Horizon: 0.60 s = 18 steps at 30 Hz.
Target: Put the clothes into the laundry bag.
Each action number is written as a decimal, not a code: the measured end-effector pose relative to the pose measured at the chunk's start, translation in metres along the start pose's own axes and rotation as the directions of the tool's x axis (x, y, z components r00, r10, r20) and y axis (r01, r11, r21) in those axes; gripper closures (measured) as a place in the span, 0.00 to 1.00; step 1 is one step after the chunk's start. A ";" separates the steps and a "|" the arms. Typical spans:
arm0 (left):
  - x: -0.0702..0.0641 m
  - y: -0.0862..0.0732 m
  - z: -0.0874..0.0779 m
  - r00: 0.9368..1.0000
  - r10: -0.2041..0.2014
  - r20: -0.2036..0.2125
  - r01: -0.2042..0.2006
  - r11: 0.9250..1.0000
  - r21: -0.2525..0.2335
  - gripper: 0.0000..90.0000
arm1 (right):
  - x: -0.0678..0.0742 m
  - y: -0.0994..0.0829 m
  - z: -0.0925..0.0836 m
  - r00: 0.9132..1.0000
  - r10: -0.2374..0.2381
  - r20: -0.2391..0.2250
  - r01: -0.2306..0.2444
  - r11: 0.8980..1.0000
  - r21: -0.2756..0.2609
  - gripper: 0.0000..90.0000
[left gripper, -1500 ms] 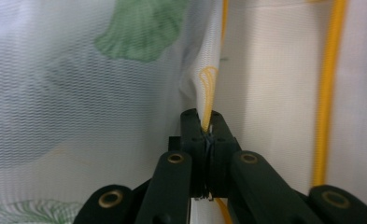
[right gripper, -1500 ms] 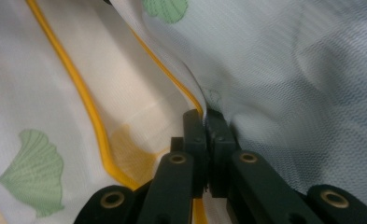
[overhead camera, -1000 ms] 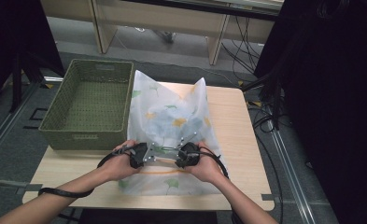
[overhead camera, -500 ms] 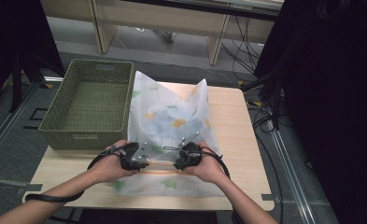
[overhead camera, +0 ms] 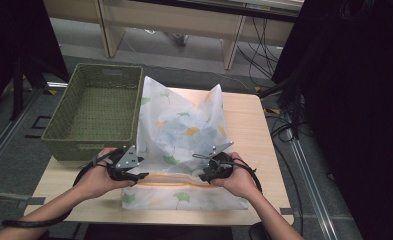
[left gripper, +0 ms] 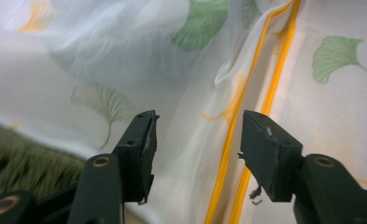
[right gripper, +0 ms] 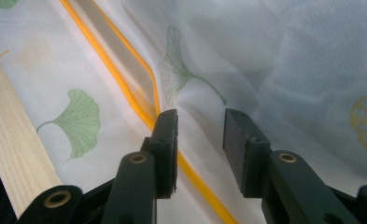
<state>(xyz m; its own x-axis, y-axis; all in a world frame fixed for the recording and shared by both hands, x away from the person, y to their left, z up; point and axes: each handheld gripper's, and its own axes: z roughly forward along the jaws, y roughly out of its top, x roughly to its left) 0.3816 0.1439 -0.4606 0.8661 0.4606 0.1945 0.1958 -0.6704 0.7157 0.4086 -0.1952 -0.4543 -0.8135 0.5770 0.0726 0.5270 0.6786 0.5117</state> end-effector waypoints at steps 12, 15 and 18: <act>-0.003 -0.022 -0.007 0.996 -0.076 -0.045 0.075 0.997 -0.010 0.48 | 0.003 -0.015 -0.001 1.000 0.021 0.001 -0.021 0.999 -0.030 0.73; -0.003 -0.019 -0.007 0.996 -0.077 -0.055 0.075 0.997 -0.024 0.48 | 0.003 -0.017 -0.002 1.000 0.018 0.020 -0.017 0.999 -0.043 0.73; -0.003 -0.019 -0.006 0.995 -0.075 -0.059 0.074 0.997 -0.022 0.48 | 0.001 -0.019 -0.001 0.999 0.023 0.022 -0.022 0.999 -0.043 0.73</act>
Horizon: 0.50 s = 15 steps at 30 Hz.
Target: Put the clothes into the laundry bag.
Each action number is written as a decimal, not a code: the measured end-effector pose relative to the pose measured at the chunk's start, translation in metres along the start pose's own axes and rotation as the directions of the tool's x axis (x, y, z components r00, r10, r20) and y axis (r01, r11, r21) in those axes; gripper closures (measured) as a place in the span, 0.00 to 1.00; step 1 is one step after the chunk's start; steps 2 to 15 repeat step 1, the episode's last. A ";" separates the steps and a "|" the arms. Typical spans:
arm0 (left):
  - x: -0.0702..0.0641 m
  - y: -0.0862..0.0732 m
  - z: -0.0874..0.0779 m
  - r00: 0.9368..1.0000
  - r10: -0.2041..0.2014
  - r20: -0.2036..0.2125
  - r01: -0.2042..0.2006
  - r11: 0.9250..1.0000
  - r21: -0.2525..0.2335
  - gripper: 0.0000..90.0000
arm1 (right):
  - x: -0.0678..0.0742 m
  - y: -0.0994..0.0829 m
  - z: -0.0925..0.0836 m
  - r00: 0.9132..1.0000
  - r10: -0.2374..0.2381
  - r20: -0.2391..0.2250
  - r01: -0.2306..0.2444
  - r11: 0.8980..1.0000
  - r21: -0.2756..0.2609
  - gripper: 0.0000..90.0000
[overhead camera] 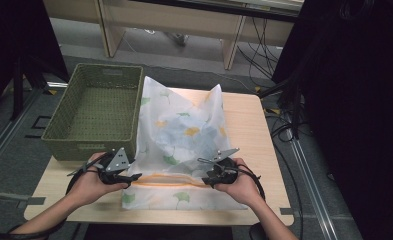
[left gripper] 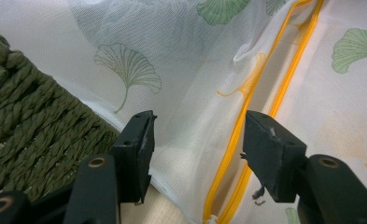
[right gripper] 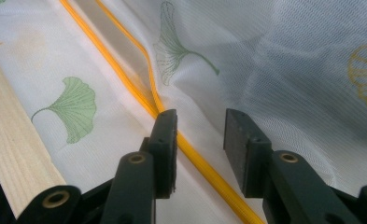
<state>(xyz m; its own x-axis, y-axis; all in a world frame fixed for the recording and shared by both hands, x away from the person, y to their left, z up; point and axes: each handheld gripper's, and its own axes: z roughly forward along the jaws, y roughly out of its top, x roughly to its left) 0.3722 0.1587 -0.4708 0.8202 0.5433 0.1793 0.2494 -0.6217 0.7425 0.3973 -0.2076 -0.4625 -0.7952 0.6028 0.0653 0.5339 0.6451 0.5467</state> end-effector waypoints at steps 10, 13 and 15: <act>0.000 0.000 0.000 1.000 0.000 0.000 0.000 1.000 0.000 0.48 | 0.000 0.000 0.000 1.000 0.000 0.000 0.000 1.000 0.000 0.73; 0.000 0.000 0.000 1.000 0.000 0.000 0.000 1.000 0.000 0.48 | 0.000 0.000 0.000 1.000 0.000 0.000 0.000 1.000 0.000 0.73; 0.000 0.000 0.000 1.000 0.000 0.000 0.000 1.000 0.000 0.48 | 0.000 0.000 0.000 1.000 0.000 0.000 0.000 1.000 0.000 0.73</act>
